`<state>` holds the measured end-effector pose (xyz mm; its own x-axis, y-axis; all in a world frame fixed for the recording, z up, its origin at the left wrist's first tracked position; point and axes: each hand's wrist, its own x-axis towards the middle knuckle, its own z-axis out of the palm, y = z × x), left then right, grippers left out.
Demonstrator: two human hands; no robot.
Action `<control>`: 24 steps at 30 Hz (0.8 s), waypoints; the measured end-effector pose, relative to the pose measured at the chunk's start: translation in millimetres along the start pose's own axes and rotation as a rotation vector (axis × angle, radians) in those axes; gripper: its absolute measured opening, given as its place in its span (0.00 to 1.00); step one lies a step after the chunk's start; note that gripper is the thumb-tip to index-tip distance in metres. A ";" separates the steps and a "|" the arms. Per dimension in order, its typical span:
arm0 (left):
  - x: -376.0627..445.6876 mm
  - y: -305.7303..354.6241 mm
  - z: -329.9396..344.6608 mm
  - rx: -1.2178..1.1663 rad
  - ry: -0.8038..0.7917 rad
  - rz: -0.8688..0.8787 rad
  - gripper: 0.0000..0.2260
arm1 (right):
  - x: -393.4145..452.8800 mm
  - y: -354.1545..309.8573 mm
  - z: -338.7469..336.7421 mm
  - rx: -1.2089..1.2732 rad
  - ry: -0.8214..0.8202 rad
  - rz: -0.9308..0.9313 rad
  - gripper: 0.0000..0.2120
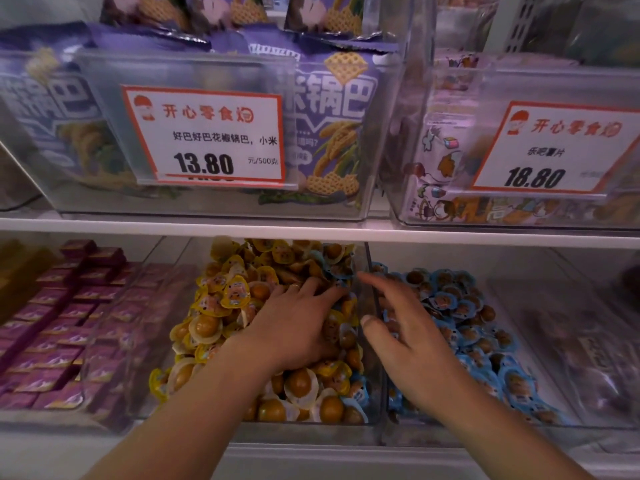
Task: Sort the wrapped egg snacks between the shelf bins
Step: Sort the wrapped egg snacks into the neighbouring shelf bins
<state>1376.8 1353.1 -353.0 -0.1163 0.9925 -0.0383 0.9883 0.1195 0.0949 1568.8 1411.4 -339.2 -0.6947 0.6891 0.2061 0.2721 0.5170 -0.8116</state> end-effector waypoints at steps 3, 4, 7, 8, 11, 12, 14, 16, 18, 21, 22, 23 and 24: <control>0.6 0.6 -2.7 -0.053 0.010 0.036 0.39 | 0.6 -0.5 0.8 -0.003 0.004 0.006 0.26; 0.4 2.6 -4.0 -0.079 0.022 0.058 0.37 | 0.4 -0.7 0.7 0.000 0.004 0.010 0.26; -0.6 8.8 -8.4 -0.148 0.048 0.113 0.27 | -0.1 -1.8 -0.2 0.001 0.004 0.007 0.26; -0.7 9.2 -10.0 -0.159 0.049 0.116 0.24 | -0.3 -2.0 -0.6 -0.003 0.006 0.003 0.26; -5.0 2.6 -16.8 -0.375 0.088 0.053 0.15 | 0.0 -2.0 -1.6 -0.012 0.005 -0.005 0.26; -8.2 -1.6 -20.0 -0.490 0.123 0.015 0.13 | 0.3 -2.1 -2.0 -0.014 0.001 -0.009 0.26; -18.2 -9.7 -28.6 -0.664 0.201 -0.053 0.10 | 0.5 -3.1 -3.0 -0.021 -0.008 -0.019 0.26; -33.7 -14.4 -38.3 -0.803 0.263 -0.117 0.06 | 0.3 -6.9 -4.0 -0.066 0.009 -0.036 0.24; -52.5 -16.3 -46.8 -0.960 0.329 -0.180 0.04 | 1.1 -16.9 -5.2 -0.177 0.121 -0.137 0.21; -78.7 -14.4 -52.8 -1.230 0.434 -0.278 0.09 | 2.0 -44.0 -0.8 -0.157 0.298 -0.337 0.18; -84.2 -13.1 -52.1 -1.348 0.462 -0.319 0.13 | 1.5 -54.2 4.9 -0.110 0.294 -0.370 0.17; -87.8 -11.6 -51.3 -1.484 0.475 -0.368 0.15 | 1.3 -63.8 13.6 -0.049 0.255 -0.361 0.17; -89.6 -10.1 -49.8 -1.626 0.472 -0.428 0.17 | 1.7 -72.9 25.1 0.026 0.189 -0.300 0.18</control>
<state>1372.3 1264.3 -301.0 -0.6285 0.7731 -0.0854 -0.1800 -0.0377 0.9829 1531.1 1362.2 -293.3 -0.6052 0.5913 0.5330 0.0560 0.6995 -0.7124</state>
